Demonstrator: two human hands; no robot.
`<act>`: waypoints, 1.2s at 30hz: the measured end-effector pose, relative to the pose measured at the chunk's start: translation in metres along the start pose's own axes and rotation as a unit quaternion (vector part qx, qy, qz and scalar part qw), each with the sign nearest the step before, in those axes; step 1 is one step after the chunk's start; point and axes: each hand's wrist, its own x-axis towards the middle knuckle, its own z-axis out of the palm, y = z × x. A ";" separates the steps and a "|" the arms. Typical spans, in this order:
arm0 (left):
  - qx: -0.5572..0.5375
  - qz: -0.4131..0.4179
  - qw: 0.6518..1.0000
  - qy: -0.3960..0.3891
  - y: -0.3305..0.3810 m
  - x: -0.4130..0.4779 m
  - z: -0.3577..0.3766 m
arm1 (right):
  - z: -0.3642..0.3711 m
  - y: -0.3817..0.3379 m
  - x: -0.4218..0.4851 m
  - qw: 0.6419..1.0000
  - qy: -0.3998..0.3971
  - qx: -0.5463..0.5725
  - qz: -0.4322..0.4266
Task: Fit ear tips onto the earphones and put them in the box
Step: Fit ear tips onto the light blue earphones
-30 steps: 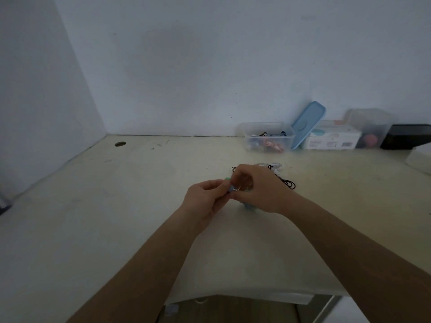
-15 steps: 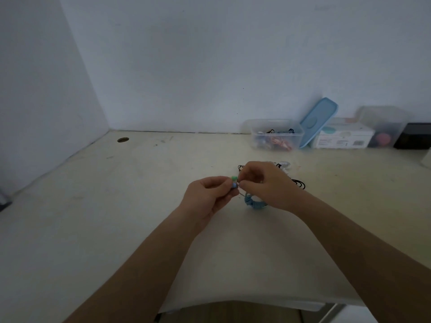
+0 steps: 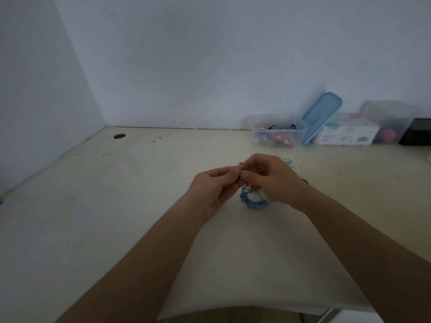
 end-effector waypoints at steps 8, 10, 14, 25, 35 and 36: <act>0.229 0.102 0.957 0.144 0.036 0.015 -0.040 | -0.021 0.003 0.008 0.985 0.045 0.155 0.061; 0.315 0.141 0.928 0.144 0.034 0.019 -0.046 | -0.021 0.002 0.013 0.980 0.045 0.183 0.070; 0.464 0.197 0.855 0.119 0.032 0.029 -0.055 | -0.017 -0.004 0.027 0.971 0.036 0.218 0.090; 0.608 0.193 0.764 0.094 0.038 0.049 -0.084 | 0.003 0.005 0.038 0.941 -0.052 0.316 0.107; 0.646 0.176 0.741 0.048 0.022 0.060 -0.092 | 0.009 0.020 0.038 0.945 -0.015 0.304 0.117; 0.643 0.179 0.743 0.049 0.021 0.060 -0.090 | 0.010 0.020 0.038 0.946 -0.007 0.302 0.120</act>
